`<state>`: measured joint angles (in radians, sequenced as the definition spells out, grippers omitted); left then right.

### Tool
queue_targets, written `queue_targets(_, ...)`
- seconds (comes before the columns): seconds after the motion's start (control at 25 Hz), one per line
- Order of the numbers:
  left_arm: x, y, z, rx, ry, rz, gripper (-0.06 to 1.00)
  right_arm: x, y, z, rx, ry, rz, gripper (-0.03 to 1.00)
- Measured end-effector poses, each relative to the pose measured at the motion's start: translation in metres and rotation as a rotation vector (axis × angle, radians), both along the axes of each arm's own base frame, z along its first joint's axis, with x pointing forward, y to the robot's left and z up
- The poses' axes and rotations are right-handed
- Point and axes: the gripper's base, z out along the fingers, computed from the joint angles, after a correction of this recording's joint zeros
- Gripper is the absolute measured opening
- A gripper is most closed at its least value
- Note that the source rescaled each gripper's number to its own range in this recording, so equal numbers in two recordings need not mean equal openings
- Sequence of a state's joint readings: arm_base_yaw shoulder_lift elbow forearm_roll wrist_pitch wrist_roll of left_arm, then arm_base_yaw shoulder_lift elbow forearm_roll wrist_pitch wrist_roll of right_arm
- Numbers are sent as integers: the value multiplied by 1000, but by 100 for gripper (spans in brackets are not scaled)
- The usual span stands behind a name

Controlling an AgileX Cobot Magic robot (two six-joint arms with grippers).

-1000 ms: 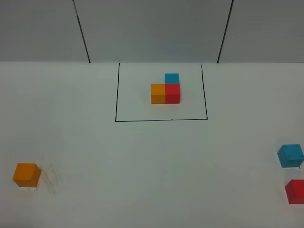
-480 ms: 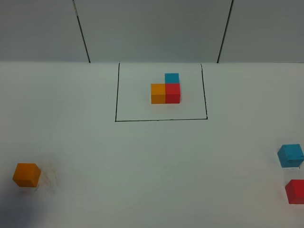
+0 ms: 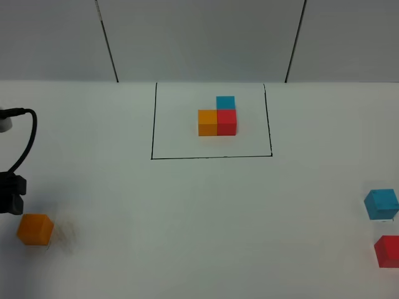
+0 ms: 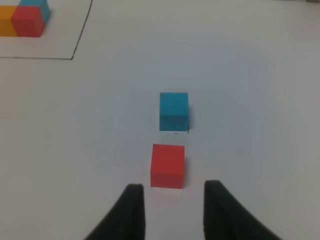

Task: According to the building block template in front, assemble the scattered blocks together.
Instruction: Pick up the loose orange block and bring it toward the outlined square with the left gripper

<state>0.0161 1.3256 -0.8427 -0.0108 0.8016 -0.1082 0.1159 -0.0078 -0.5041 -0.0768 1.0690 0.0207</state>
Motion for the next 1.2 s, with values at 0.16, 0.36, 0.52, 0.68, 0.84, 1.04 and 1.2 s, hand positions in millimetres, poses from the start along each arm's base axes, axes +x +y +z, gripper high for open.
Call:
queue_targets(0.16, 13, 0, -15, 4, 11, -14, 66, 0, 0, 0, 0, 0, 0, 0)
queue_targets(0.36, 24, 0, -35, 3, 57, -15, 66, 0, 0, 0, 0, 0, 0, 0)
queue_targets(0.52, 32, 1, -50, 3, 82, -16, 66, 0, 0, 0, 0, 0, 0, 0)
queue_targets(0.68, 39, 1, -67, 5, 110, -24, 66, 0, 0, 0, 0, 0, 0, 0)
queue_targets(0.84, 45, 1, -82, 6, 129, -36, 66, 0, 0, 0, 0, 0, 0, 0)
queue_targets(1.04, 51, 1, -98, 5, 143, -35, 66, 0, 0, 0, 0, 0, 0, 0)
queue_targets(1.2, 55, 1, -107, 5, 141, -35, 66, 0, 0, 0, 0, 0, 0, 0)
